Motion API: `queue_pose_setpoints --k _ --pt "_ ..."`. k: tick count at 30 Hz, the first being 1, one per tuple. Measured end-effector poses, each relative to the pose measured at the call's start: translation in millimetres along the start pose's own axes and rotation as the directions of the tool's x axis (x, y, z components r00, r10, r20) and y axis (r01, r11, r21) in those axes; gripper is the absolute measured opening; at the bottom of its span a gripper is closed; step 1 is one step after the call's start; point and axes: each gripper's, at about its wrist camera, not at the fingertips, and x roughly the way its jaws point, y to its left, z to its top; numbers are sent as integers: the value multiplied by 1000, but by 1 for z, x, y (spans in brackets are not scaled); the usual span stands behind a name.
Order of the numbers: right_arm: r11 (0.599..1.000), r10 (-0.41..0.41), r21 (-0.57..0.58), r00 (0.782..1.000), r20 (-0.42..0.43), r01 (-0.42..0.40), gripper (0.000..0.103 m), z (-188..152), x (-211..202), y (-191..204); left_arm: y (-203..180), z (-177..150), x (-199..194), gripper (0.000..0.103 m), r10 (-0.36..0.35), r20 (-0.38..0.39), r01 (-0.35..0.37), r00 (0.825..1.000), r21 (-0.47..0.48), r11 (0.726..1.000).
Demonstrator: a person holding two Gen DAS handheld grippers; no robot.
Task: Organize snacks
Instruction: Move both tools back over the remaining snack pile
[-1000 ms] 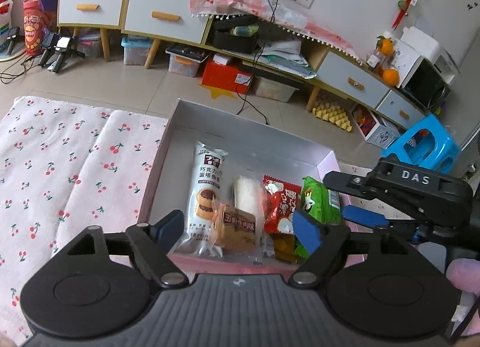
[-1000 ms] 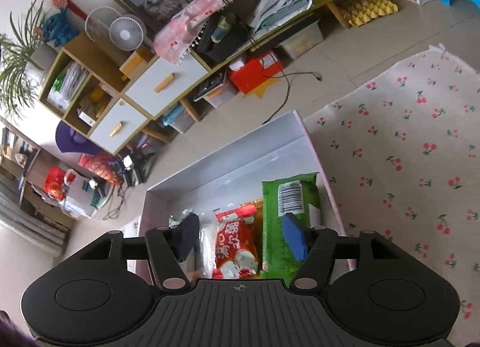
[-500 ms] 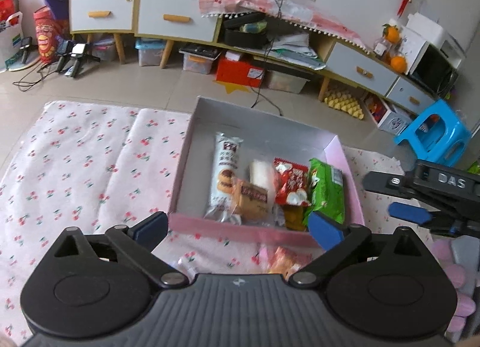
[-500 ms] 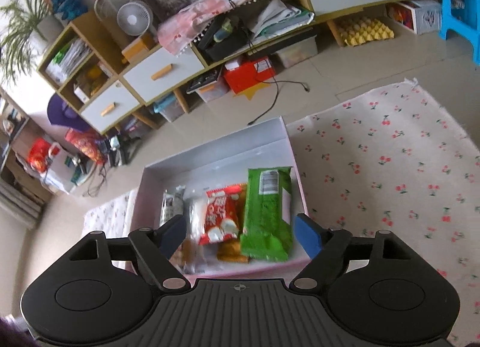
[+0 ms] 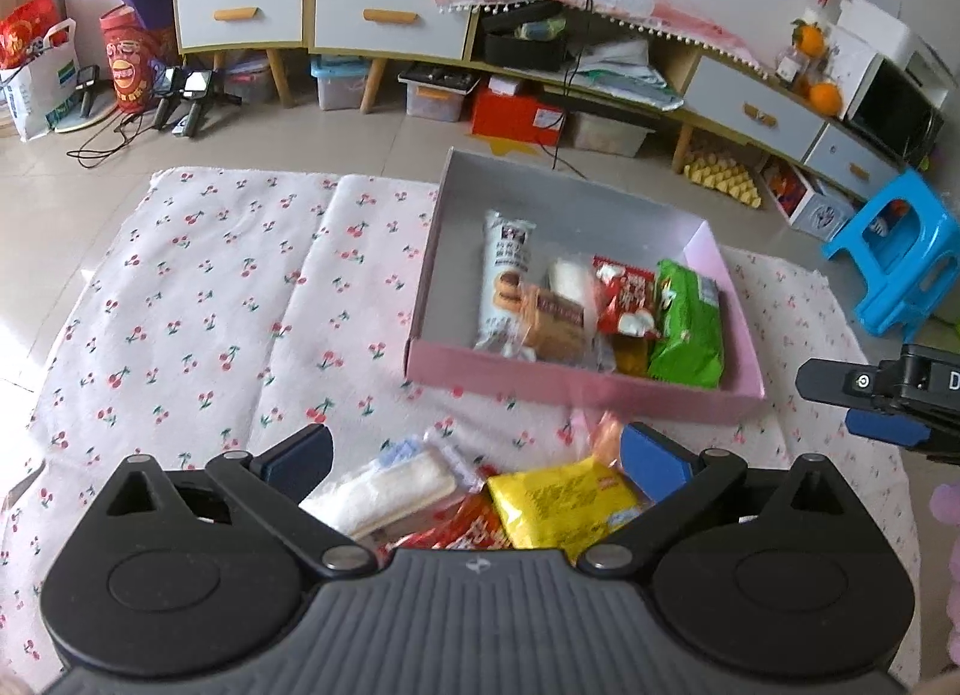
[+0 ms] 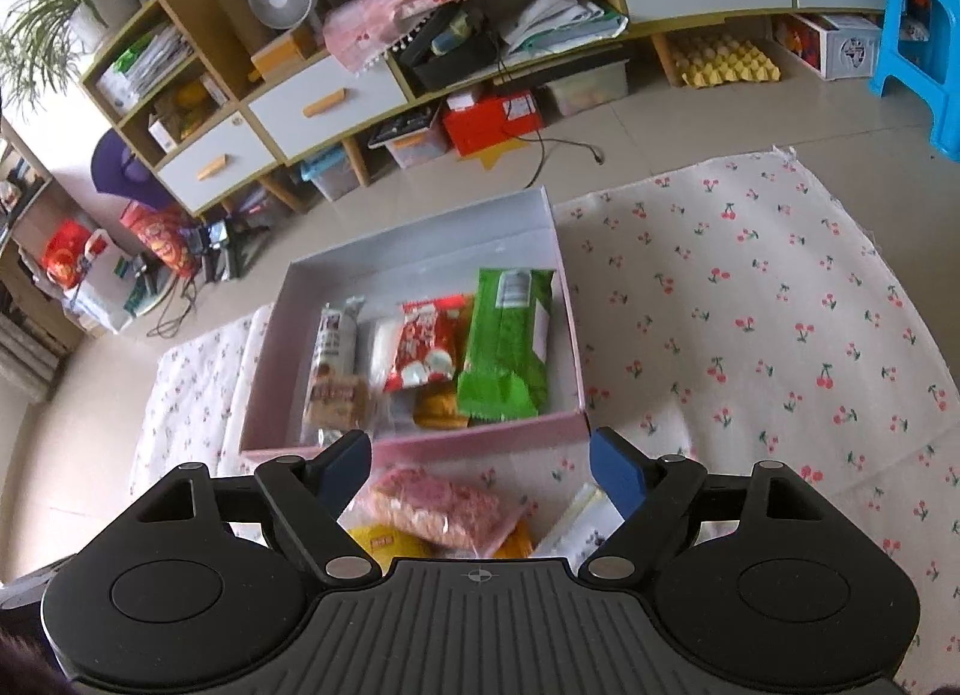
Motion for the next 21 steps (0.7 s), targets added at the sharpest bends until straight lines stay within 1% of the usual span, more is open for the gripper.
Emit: queue_pose_setpoints --k 4,7,9,12,21 --pt "1000 -14 -27 1000 -6 13 82 -12 2 1 2 -9 2 102 7 22 -7 1000 0 1000" --pt "999 -24 -38 999 -25 23 82 -19 3 -1 1 -13 5 102 4 9 -4 1000 16 1000" --pt "997 -34 -69 999 -19 33 82 -22 2 1 3 -15 4 102 -4 8 4 1000 27 1000" --pt "995 -52 -89 998 -18 50 82 -25 2 0 5 -19 3 102 10 13 -10 1000 44 999" --pt "992 -90 -91 994 -62 84 82 -31 12 -18 22 -22 5 102 17 4 -17 1000 15 1000"
